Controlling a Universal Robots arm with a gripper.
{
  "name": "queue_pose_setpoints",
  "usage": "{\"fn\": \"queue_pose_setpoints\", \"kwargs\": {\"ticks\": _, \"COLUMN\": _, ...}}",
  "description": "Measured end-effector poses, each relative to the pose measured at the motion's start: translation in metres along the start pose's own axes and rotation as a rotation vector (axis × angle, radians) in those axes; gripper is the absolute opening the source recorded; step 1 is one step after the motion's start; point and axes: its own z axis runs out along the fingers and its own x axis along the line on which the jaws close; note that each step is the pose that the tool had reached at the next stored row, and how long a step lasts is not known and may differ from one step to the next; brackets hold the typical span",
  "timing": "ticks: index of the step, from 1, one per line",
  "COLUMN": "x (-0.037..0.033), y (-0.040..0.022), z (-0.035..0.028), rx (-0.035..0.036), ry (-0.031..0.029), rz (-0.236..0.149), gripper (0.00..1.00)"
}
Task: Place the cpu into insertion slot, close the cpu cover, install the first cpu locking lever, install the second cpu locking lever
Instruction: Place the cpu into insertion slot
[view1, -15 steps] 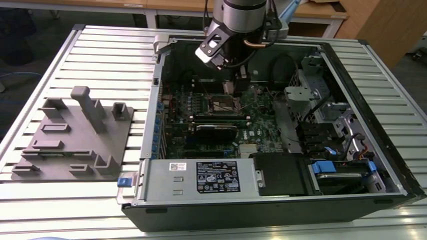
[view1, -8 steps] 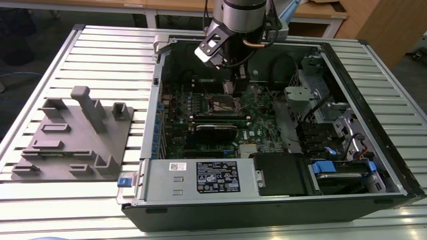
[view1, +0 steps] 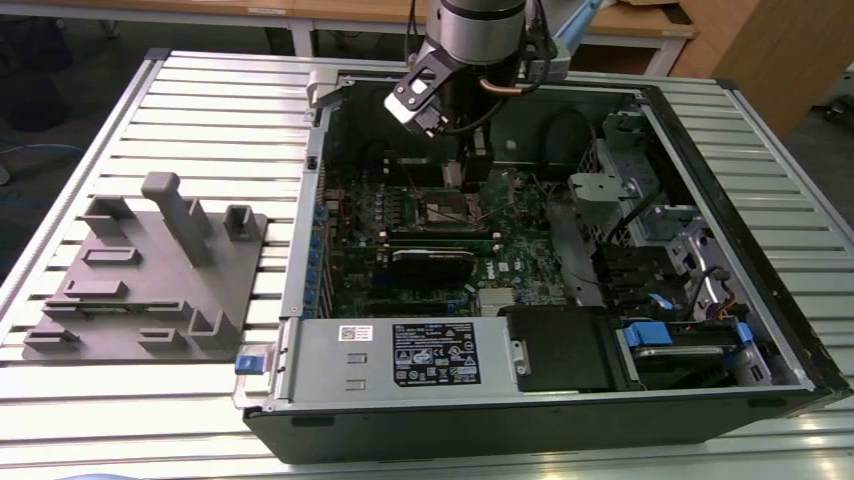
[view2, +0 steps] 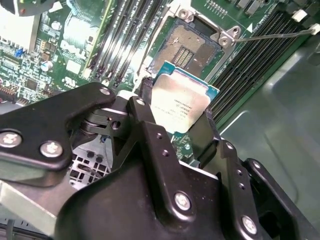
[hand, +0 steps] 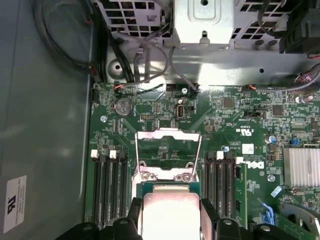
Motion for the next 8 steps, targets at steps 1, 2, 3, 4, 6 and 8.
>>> {"fn": "queue_pose_setpoints", "kwargs": {"ticks": 1, "x": 0.0004, "y": -0.001, "z": 0.0006, "rx": -0.0001, "ry": 0.0002, "rz": 0.0, "gripper": 0.54}}
{"fn": "queue_pose_setpoints", "kwargs": {"ticks": 2, "x": 0.0006, "y": -0.0019, "z": 0.0014, "rx": -0.0001, "ry": 0.0001, "rz": 0.0, "gripper": 0.54}}
{"fn": "queue_pose_setpoints", "kwargs": {"ticks": 3, "x": 0.0007, "y": -0.0027, "z": 0.0023, "rx": -0.0001, "ry": 0.0, "rz": 0.0, "gripper": 0.54}}
{"fn": "queue_pose_setpoints", "kwargs": {"ticks": 4, "x": 0.0007, "y": -0.0034, "z": 0.0034, "rx": 0.0, "ry": 0.0001, "rz": 0.0, "gripper": 0.54}}
{"fn": "queue_pose_setpoints", "kwargs": {"ticks": 6, "x": 0.0006, "y": -0.0045, "z": 0.0054, "rx": -0.0001, "ry": 0.0001, "rz": 0.0, "gripper": 0.54}}
{"fn": "queue_pose_setpoints", "kwargs": {"ticks": 8, "x": 0.0006, "y": -0.0051, "z": 0.0071, "rx": 0.0, "ry": 0.0001, "rz": 0.0, "gripper": 0.54}}
